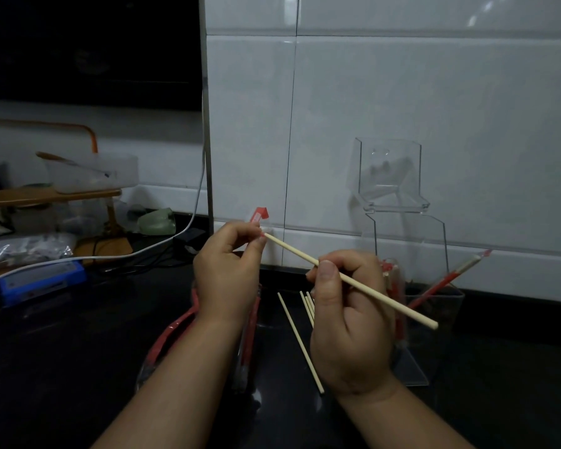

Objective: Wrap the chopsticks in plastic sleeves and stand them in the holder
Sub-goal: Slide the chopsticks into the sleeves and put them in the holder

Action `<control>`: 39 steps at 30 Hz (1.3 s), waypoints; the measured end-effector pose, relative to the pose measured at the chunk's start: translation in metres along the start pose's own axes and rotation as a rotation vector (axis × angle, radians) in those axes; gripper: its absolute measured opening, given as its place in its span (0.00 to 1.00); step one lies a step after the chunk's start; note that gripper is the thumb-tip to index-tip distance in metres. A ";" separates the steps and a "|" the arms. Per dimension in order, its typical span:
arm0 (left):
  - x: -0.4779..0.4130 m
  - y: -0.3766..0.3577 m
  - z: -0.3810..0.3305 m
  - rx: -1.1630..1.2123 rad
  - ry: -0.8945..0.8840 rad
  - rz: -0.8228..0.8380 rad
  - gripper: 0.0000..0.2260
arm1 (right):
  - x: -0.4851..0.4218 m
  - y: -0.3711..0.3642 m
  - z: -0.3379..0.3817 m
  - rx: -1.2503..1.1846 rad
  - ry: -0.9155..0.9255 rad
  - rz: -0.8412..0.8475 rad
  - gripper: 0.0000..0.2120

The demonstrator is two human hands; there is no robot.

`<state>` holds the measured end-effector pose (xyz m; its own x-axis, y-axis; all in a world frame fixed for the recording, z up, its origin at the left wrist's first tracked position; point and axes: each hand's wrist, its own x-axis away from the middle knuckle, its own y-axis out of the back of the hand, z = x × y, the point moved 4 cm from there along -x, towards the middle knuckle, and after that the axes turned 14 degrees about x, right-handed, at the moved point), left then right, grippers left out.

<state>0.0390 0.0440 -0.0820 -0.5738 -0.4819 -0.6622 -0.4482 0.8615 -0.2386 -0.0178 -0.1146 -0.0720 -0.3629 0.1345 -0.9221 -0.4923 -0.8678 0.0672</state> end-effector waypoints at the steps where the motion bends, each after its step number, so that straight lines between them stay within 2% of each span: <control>1: 0.000 0.000 0.001 -0.004 -0.005 0.002 0.11 | 0.000 0.000 0.000 -0.001 0.002 0.003 0.04; 11: 0.002 -0.004 0.000 0.009 -0.018 0.033 0.11 | -0.001 -0.001 -0.001 0.023 0.004 0.022 0.05; 15: 0.002 -0.006 -0.003 -0.025 -0.059 0.054 0.15 | 0.001 -0.006 -0.007 0.043 -0.073 0.097 0.04; 18: 0.004 -0.005 -0.006 -0.099 -0.126 0.094 0.12 | 0.001 -0.009 -0.009 0.041 -0.072 0.110 0.05; 22: 0.002 -0.002 -0.006 -0.178 -0.164 0.057 0.09 | 0.003 -0.006 -0.007 -0.050 -0.100 0.099 0.11; 28: 0.002 0.002 -0.005 -0.215 -0.123 -0.031 0.07 | 0.001 0.008 0.004 -0.052 0.064 -0.003 0.08; 31: 0.002 0.003 -0.006 -0.252 -0.152 -0.034 0.07 | 0.002 0.006 0.005 -0.010 0.092 0.000 0.15; 34: 0.002 0.002 -0.009 -0.245 -0.174 -0.023 0.13 | 0.002 0.006 0.003 -0.002 0.078 -0.005 0.16; 39: 0.002 0.000 -0.006 -0.291 -0.299 0.039 0.05 | 0.000 0.001 0.000 0.003 0.042 0.041 0.15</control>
<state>0.0335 0.0424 -0.0789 -0.3887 -0.3451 -0.8543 -0.6296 0.7764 -0.0272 -0.0185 -0.1153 -0.0723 -0.3496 0.0788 -0.9336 -0.4799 -0.8709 0.1062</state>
